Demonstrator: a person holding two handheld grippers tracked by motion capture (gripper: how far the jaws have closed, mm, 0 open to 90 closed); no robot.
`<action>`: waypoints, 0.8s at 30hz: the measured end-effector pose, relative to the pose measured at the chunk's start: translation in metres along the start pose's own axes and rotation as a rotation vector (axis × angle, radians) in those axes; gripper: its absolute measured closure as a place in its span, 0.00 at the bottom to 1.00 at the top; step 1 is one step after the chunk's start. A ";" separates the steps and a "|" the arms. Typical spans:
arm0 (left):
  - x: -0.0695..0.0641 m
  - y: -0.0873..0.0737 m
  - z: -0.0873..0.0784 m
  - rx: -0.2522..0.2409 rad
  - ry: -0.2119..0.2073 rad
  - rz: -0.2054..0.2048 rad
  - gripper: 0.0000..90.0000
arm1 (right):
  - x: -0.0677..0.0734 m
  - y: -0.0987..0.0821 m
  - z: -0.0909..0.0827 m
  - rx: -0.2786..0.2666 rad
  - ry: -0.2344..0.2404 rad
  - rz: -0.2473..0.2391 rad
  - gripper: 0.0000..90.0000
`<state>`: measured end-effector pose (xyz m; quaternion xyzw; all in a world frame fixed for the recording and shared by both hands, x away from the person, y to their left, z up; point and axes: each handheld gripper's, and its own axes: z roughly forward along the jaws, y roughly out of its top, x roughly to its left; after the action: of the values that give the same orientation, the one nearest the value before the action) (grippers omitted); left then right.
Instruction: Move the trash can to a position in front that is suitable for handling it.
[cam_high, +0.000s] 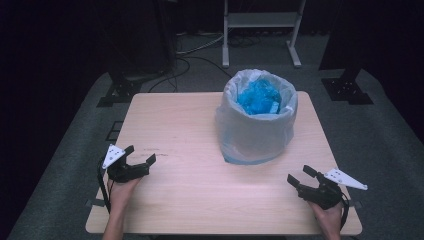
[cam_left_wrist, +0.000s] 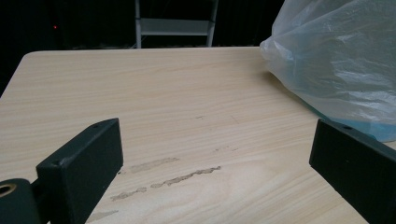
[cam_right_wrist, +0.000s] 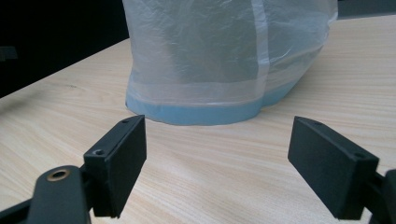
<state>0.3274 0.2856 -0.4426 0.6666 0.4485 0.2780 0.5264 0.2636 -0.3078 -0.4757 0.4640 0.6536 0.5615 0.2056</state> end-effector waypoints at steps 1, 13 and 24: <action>-0.001 0.000 0.000 -0.001 -0.001 0.001 0.02 | -0.001 -0.001 0.000 -0.004 0.000 0.004 0.20; -0.001 0.003 -0.003 -0.015 -0.009 -0.015 0.02 | 0.004 0.010 0.005 0.004 0.018 -0.008 0.20; -0.003 0.005 -0.002 -0.012 -0.031 -0.020 0.02 | 0.020 0.065 0.028 0.034 0.081 -0.117 0.20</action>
<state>0.3260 0.2830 -0.4372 0.6633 0.4454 0.2649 0.5400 0.3000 -0.2798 -0.4185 0.4053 0.6968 0.5557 0.2035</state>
